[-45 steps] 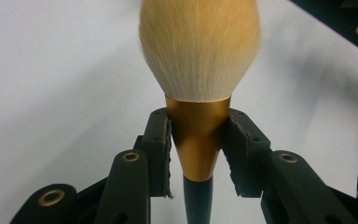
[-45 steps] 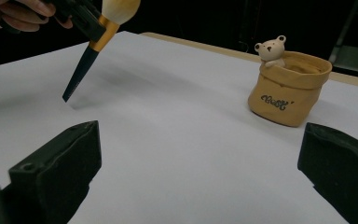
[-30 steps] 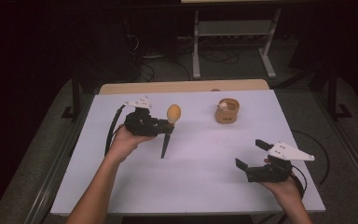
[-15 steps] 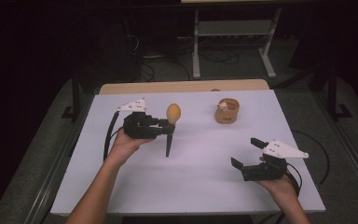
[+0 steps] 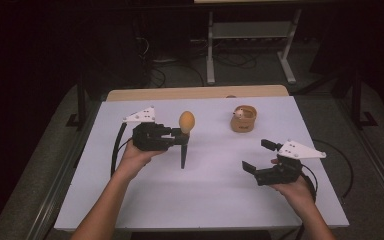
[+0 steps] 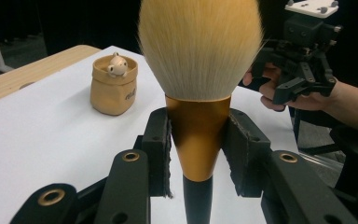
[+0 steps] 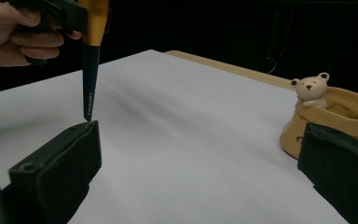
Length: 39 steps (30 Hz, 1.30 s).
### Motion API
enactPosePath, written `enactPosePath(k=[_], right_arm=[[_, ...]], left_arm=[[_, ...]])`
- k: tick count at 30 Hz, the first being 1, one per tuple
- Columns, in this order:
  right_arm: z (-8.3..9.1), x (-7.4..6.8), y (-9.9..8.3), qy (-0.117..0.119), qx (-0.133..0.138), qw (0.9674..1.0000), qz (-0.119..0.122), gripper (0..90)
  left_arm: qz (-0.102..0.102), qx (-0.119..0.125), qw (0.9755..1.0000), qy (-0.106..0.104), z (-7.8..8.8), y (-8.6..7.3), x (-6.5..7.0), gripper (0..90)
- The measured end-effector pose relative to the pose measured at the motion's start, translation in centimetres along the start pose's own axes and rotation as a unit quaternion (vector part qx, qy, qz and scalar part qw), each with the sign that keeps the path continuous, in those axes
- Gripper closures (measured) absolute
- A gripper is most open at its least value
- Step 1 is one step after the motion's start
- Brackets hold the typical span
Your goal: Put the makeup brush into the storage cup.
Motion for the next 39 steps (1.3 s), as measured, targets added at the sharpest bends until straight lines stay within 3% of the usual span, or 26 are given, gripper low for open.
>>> enactPosePath(k=[21,39], right_arm=[[-3.0,-0.3,2.0,0.031,0.018,0.9993,0.008,0.0],[-7.0,-2.0,3.2,0.083,0.016,0.9963,0.013,0.0]], left_arm=[[-0.001,0.036,0.9993,-0.015,0.2,0.8,0.7,63.1],[-0.013,0.028,0.9994,-0.015,-0.8,0.7,1.2,63.1]])
Point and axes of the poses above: each handheld gripper's, and its own axes: z roughly backward along the jaws, y roughly out of its top, x roughly to its right, the point moved 6 cm from there along -z, roughly forward along the jaws, and after that the axes turned 2 degrees about y, right-handed, at the moved point
